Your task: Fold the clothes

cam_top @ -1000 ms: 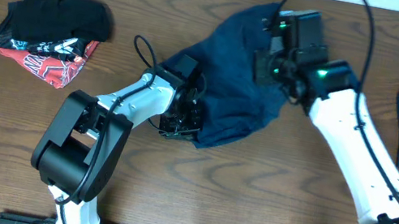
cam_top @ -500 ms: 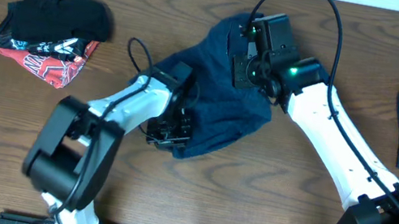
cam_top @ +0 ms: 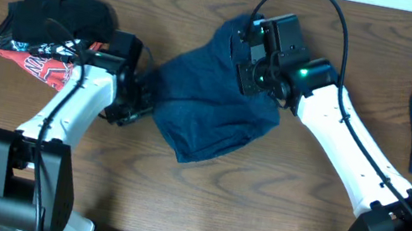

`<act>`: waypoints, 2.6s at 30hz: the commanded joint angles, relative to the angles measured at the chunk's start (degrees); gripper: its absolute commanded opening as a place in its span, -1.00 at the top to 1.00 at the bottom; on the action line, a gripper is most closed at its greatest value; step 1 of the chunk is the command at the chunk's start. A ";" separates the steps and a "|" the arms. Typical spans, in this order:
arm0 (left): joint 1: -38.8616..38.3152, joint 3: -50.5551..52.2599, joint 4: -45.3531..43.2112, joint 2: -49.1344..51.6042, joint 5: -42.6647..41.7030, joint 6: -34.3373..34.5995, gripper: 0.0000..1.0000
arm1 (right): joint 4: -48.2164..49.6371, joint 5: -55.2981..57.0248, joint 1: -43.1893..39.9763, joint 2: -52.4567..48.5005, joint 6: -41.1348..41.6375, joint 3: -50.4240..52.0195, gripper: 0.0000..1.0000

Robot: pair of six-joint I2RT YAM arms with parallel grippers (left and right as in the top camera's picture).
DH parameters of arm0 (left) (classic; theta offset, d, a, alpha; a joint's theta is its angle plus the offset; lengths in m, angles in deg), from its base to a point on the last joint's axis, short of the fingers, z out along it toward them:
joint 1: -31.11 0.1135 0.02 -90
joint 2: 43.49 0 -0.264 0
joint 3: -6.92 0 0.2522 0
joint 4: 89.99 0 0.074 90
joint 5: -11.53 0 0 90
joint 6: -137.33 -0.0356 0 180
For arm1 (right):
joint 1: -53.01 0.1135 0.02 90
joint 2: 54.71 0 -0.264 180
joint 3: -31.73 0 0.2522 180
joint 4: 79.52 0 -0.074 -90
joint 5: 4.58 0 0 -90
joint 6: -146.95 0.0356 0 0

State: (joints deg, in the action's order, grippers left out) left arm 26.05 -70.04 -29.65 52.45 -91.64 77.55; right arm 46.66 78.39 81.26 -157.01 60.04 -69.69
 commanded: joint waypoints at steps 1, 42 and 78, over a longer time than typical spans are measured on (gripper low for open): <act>1.40 0.26 -1.75 1.70 1.03 0.48 0.20 | 0.15 -1.60 0.79 0.70 -6.10 -4.22 0.98; 1.84 0.26 -7.39 13.05 0.81 -0.44 0.18 | -3.26 12.04 18.40 -2.71 -5.55 -5.05 0.27; 1.88 -0.28 -4.74 4.90 -38.91 -16.28 0.17 | -2.58 -4.37 -1.40 -20.24 -5.95 -5.27 0.19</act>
State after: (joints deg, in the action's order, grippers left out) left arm 27.95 -70.39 -34.93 58.53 -126.15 64.72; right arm 44.15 76.32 79.90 -177.05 55.15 -74.65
